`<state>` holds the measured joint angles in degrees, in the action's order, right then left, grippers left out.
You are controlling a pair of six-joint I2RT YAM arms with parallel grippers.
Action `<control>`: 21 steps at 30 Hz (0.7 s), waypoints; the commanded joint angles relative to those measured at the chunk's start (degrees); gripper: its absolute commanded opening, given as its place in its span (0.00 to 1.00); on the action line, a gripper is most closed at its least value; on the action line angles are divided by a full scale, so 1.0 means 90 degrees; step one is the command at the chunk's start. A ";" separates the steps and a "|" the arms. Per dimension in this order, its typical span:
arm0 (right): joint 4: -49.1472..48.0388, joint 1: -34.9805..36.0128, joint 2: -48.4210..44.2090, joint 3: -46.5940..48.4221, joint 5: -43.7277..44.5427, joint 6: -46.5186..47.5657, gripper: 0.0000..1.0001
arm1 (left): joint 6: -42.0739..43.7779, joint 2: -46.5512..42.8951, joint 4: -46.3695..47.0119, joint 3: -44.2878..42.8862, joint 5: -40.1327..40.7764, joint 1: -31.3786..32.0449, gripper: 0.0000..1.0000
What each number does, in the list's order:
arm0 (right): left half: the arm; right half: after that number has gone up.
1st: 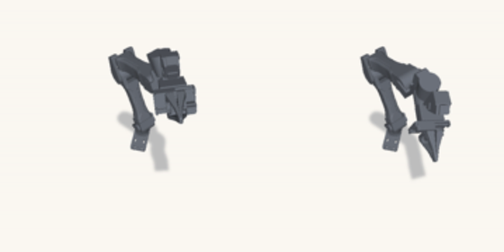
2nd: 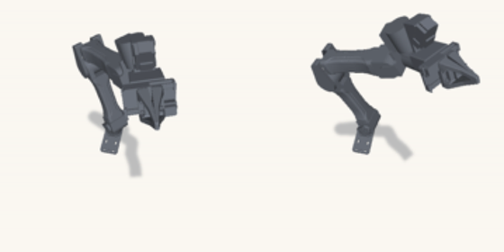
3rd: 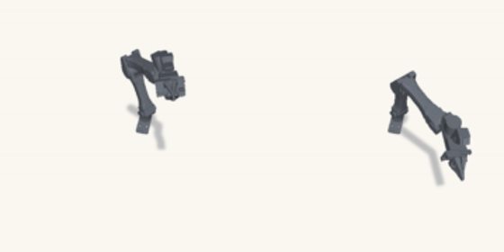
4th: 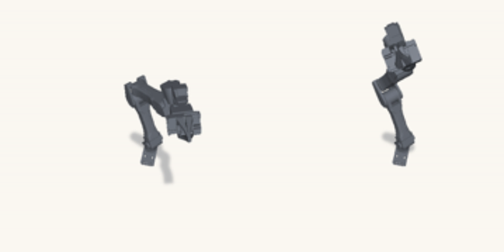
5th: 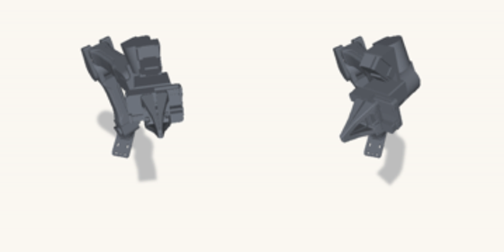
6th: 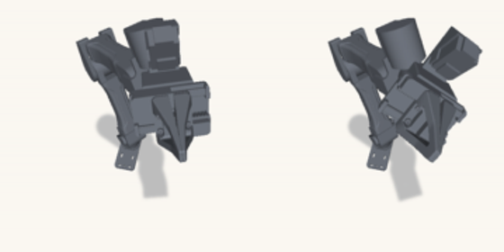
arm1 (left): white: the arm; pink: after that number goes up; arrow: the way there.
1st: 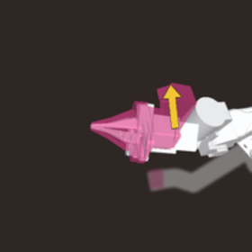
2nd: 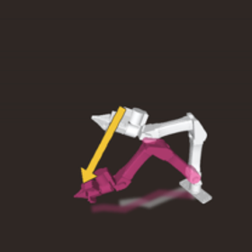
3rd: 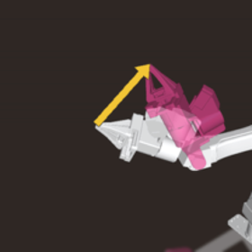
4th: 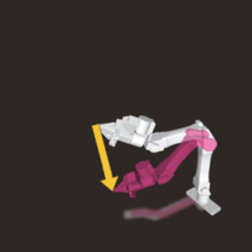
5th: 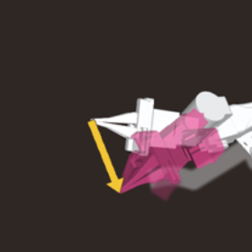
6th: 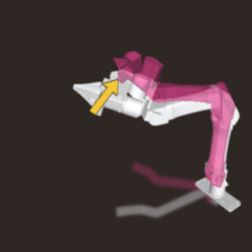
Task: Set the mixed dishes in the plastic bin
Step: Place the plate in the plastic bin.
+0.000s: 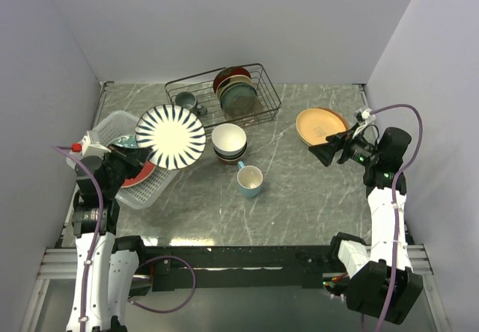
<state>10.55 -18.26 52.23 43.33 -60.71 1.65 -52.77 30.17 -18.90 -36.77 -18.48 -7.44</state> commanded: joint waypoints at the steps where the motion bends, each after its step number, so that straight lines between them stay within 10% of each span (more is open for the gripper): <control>1: -0.0322 -0.0051 -0.0217 -0.0049 -0.0071 -0.0066 0.98 | -0.0367 -0.0159 0.0742 -0.0386 0.0461 -0.0042 0.01; 21: -0.0127 -0.0071 -0.0217 0.0049 0.0134 0.0022 0.98 | -0.0493 0.0739 0.0878 -0.0895 0.0649 -0.1086 0.01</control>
<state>10.28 -18.44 50.70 42.83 -60.18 1.32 -53.30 36.88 -22.22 -42.04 -9.69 -13.23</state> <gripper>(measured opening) 0.983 0.108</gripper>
